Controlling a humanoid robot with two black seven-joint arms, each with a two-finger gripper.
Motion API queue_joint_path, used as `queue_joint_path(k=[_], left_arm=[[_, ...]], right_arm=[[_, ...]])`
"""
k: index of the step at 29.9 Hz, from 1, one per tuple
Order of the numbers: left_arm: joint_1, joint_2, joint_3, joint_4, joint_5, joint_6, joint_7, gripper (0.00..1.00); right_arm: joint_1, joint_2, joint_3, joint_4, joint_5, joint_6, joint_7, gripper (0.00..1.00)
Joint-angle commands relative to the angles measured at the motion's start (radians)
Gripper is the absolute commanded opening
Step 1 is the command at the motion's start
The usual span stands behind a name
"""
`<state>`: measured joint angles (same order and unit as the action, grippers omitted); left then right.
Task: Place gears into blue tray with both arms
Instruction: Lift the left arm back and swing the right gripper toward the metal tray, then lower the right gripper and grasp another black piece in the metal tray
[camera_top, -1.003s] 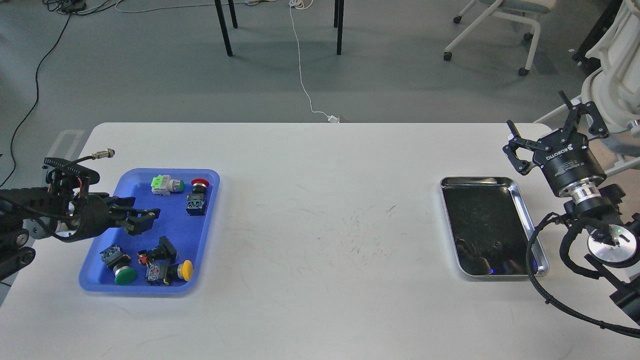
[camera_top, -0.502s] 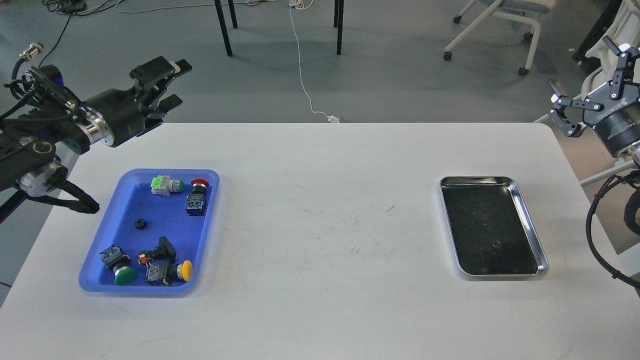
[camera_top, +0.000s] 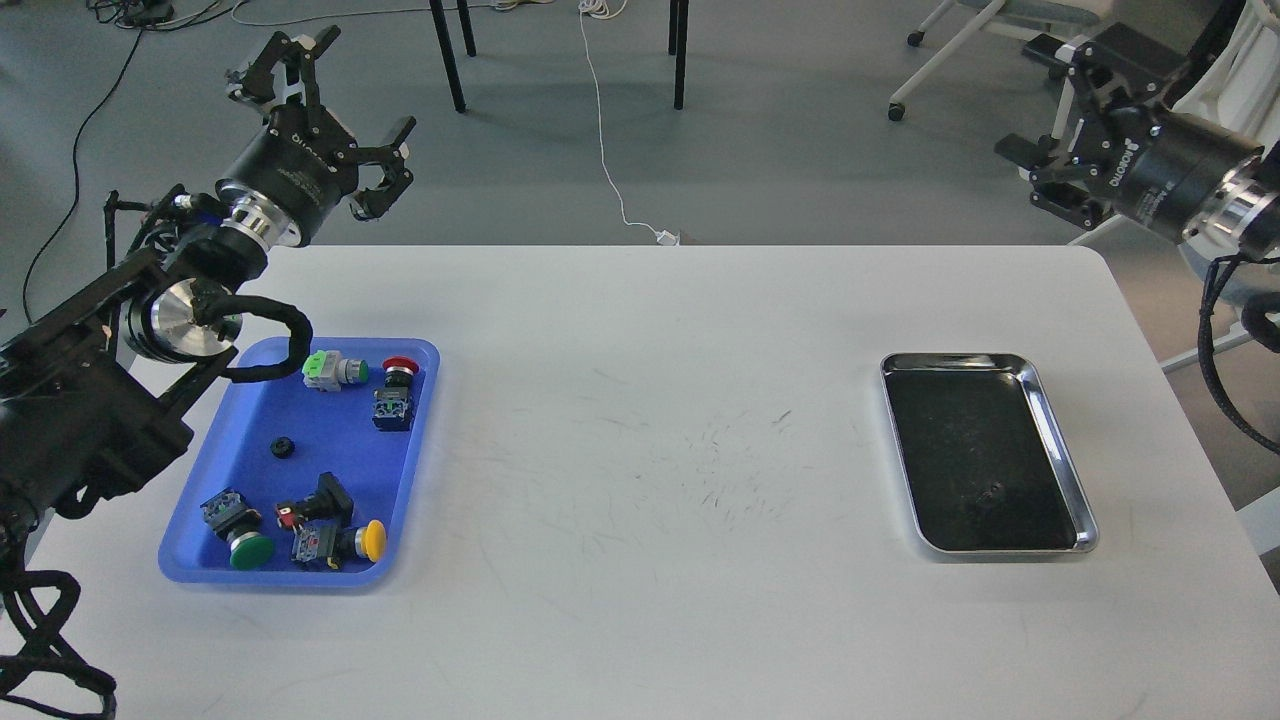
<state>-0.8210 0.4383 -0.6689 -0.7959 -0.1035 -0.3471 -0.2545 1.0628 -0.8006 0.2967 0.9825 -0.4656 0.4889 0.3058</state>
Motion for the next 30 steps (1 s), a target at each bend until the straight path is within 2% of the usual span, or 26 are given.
queue_joint_path(k=[1,10,14,15,18,23,25,28,30], left_arm=[[0.002,-0.019,-0.003,0.03,-0.021,-0.004,0.001,0.98],[0.04,-0.032,-0.004,0.03,-0.022,-0.006,0.0,0.98],[0.054,-0.041,-0.011,0.03,-0.024,-0.006,-0.002,0.98],[0.057,-0.042,-0.017,0.03,-0.022,-0.006,-0.002,0.98],[0.071,-0.05,-0.031,0.027,-0.022,-0.01,-0.002,0.98],[0.088,-0.05,-0.034,0.021,-0.021,-0.013,-0.002,0.98],[0.088,-0.047,-0.032,0.021,-0.021,-0.013,-0.002,0.98],[0.088,-0.043,-0.032,0.021,-0.021,-0.013,-0.002,0.98],[0.088,-0.041,-0.032,0.021,-0.021,-0.015,-0.002,0.98]], right_arm=[[0.17,0.023,-0.25,0.03,-0.123,0.0,0.001,0.97],[0.394,0.047,-0.632,0.163,-0.603,0.0,0.003,0.97],[0.447,0.135,-0.783,0.173,-0.83,0.0,0.019,0.95],[0.448,0.155,-0.827,0.168,-0.882,-0.028,0.03,0.95],[0.454,0.214,-0.927,0.166,-0.958,-0.085,0.058,0.94],[0.454,0.242,-1.031,0.166,-0.973,-0.102,0.059,0.92],[0.447,0.242,-1.059,0.166,-0.999,-0.107,0.059,0.89],[0.434,0.233,-1.087,0.162,-1.059,-0.122,0.059,0.74],[0.418,0.228,-1.087,0.162,-1.062,-0.134,0.058,0.68]])
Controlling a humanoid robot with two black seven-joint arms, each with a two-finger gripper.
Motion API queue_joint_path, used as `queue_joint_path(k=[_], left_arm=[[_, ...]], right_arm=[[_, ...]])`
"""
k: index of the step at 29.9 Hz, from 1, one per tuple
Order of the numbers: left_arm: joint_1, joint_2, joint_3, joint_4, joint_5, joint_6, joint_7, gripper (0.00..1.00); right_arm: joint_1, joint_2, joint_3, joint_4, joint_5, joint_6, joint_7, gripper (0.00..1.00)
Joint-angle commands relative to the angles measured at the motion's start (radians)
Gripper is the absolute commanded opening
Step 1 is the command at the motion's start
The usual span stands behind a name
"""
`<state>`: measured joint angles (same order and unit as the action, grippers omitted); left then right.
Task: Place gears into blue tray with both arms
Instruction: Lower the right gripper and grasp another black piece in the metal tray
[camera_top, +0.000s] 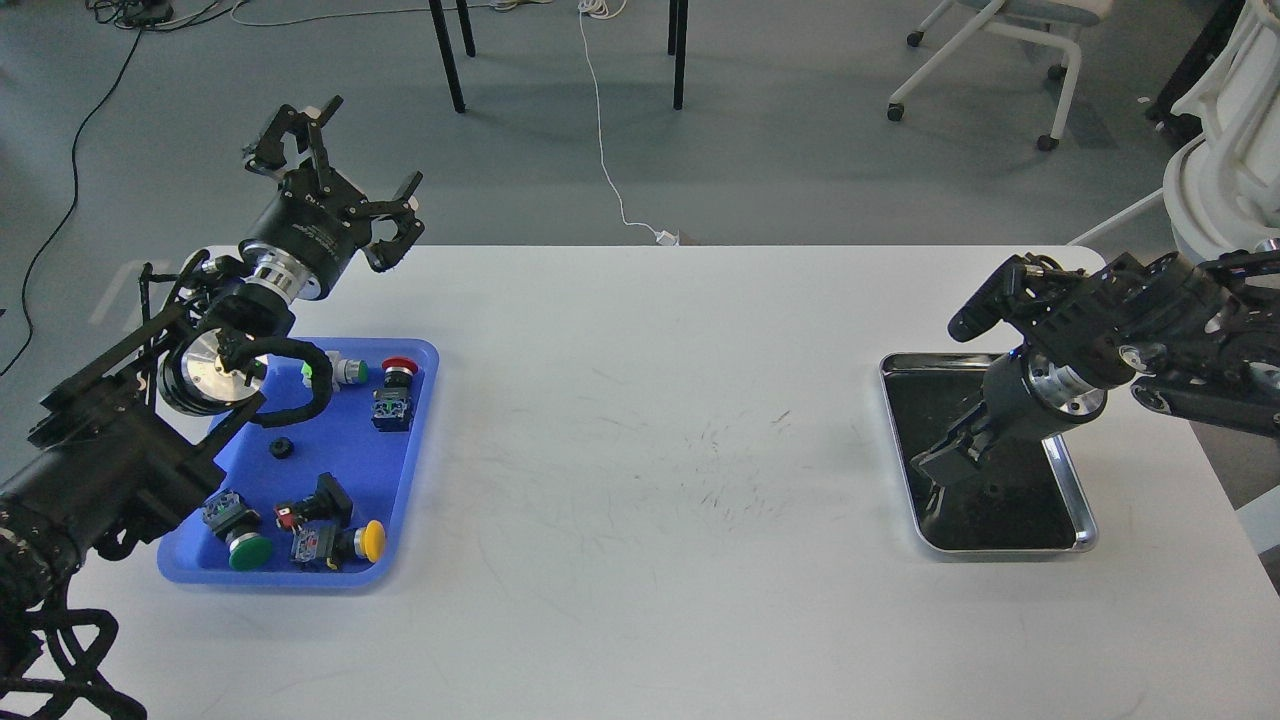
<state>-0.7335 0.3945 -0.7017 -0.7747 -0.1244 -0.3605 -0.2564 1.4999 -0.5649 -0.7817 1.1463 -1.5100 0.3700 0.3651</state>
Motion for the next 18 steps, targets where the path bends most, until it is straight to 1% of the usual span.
queue_joint_path(k=[1,7,18], left_arm=[[0.0,0.004,0.001,0.0,0.0,-0.003,0.0,0.98],[0.002,0.004,0.002,0.0,0.002,-0.003,0.0,0.98],[0.002,0.009,0.004,0.0,0.005,-0.003,0.002,0.98]], right_arm=[[-0.024,-0.007,-0.008,-0.002,-0.018,-0.017,-0.002,0.66],[-0.067,-0.006,-0.005,-0.04,-0.018,-0.019,-0.002,0.59],[-0.107,-0.021,-0.005,-0.053,-0.024,-0.06,-0.006,0.51]])
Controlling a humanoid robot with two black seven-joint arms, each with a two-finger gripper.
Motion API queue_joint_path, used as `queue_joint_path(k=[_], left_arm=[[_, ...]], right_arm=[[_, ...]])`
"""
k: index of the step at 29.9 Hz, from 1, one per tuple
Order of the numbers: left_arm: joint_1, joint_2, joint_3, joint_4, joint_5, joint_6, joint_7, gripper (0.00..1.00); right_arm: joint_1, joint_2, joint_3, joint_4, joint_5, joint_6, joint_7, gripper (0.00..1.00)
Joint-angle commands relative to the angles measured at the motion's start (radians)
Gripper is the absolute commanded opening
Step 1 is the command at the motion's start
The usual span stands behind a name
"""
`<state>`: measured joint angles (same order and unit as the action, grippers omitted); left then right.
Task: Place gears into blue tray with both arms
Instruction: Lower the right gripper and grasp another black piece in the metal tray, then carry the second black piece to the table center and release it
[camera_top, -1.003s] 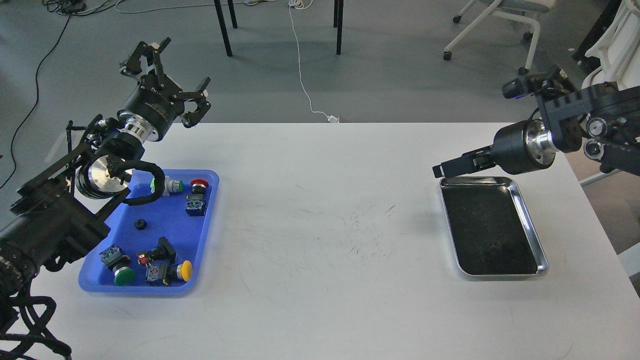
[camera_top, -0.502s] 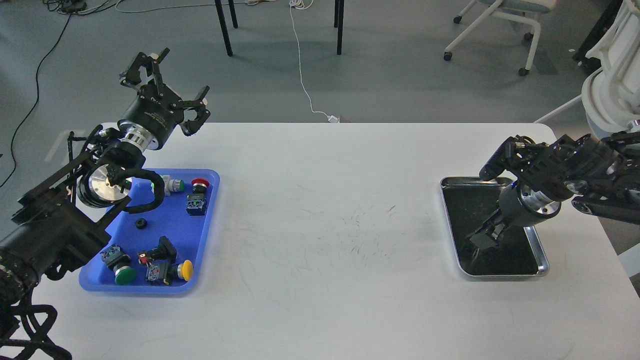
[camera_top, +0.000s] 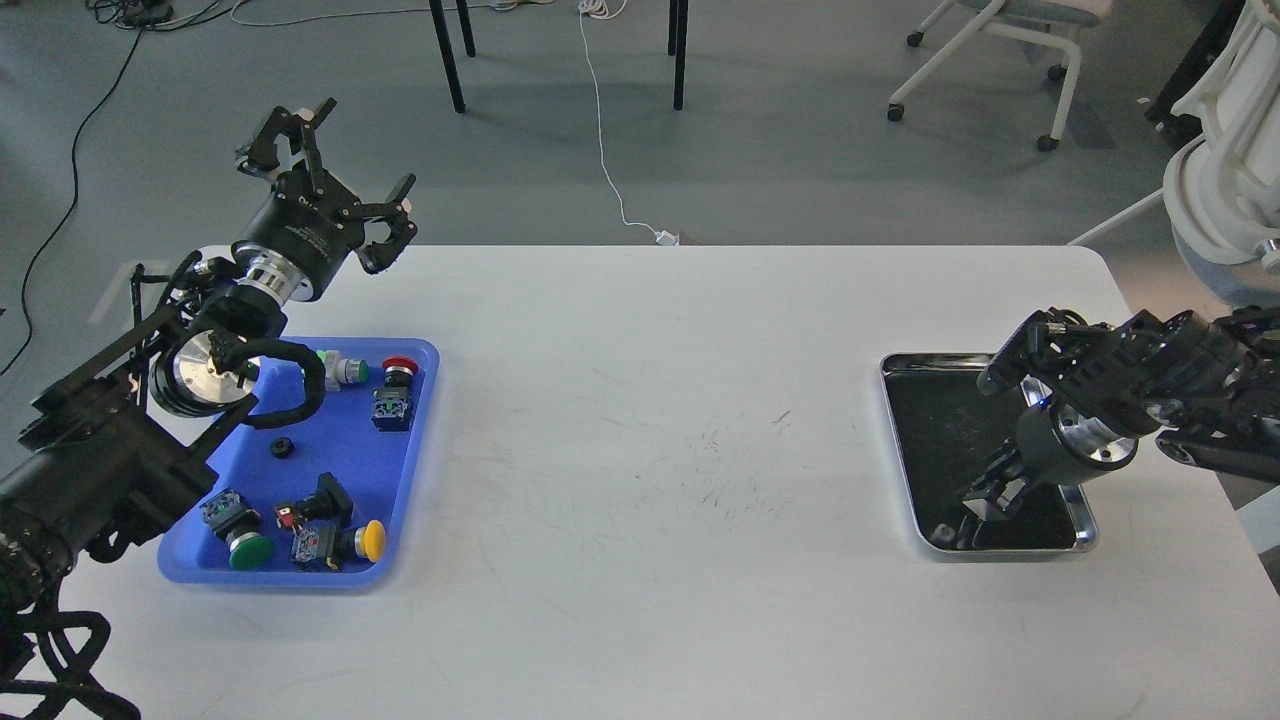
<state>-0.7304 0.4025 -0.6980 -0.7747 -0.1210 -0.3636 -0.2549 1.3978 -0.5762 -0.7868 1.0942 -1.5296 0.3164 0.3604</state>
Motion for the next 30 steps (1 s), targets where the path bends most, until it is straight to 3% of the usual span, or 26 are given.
queue_joint_path(k=[1,8,22,30], left_arm=[[-0.001,0.001,0.0,0.0,0.001,0.0,0.0,0.98],[-0.001,0.001,0.0,0.0,0.003,0.0,0.0,0.98],[-0.003,0.022,-0.001,0.0,0.006,0.002,-0.001,0.98],[-0.009,0.025,-0.005,0.0,0.004,0.005,-0.003,0.98]], right_arm=[[-0.005,-0.013,0.0,-0.001,-0.006,-0.008,-0.001,0.51],[-0.006,-0.022,-0.003,0.003,-0.009,-0.007,-0.001,0.29],[-0.022,-0.031,0.006,0.007,-0.007,-0.019,0.003,0.17],[0.078,-0.034,0.073,0.065,0.006,-0.048,0.006,0.16]])
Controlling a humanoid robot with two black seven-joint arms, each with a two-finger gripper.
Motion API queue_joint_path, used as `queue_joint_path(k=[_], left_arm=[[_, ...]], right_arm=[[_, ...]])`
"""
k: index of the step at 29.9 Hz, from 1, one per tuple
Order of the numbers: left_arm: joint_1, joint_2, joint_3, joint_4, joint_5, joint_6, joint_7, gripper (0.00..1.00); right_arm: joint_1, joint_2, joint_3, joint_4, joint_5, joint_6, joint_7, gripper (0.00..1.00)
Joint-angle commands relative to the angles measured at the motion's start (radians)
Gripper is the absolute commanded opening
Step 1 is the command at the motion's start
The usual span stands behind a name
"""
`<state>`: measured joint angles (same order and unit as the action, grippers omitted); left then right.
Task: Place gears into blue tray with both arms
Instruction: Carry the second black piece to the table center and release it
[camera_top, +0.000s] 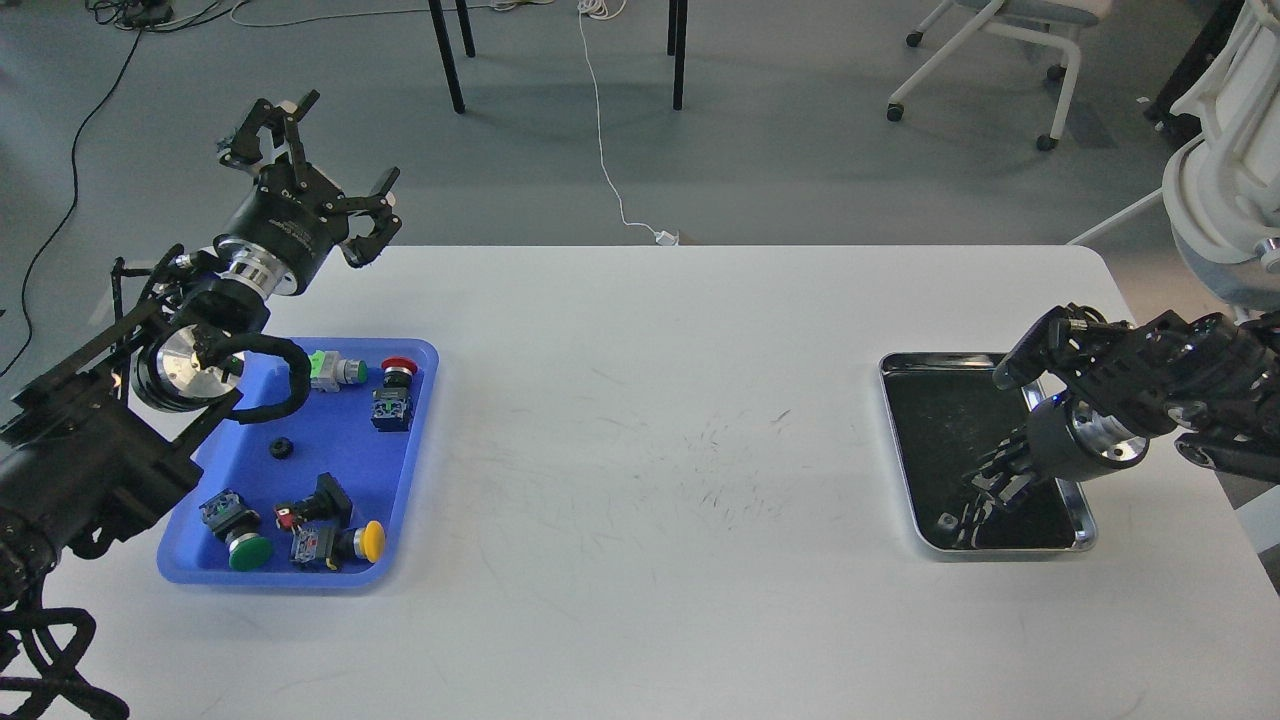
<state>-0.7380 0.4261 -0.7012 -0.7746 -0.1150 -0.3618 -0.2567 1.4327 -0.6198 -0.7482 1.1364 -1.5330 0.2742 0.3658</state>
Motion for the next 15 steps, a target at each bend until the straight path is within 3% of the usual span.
queue_joint_path(k=[1,8,15], left_arm=[[0.0,0.003,-0.001,0.0,-0.002,0.004,0.001,0.98],[0.0,0.01,-0.001,0.0,-0.003,0.0,-0.001,0.98],[-0.006,0.011,-0.021,-0.002,-0.005,-0.002,-0.015,0.98]], right_arm=[[0.064,0.012,0.053,0.029,0.014,-0.006,-0.001,0.16],[0.186,0.17,0.113,0.028,0.191,-0.016,-0.001,0.16],[0.102,0.411,0.102,-0.033,0.261,-0.07,-0.001,0.16]])
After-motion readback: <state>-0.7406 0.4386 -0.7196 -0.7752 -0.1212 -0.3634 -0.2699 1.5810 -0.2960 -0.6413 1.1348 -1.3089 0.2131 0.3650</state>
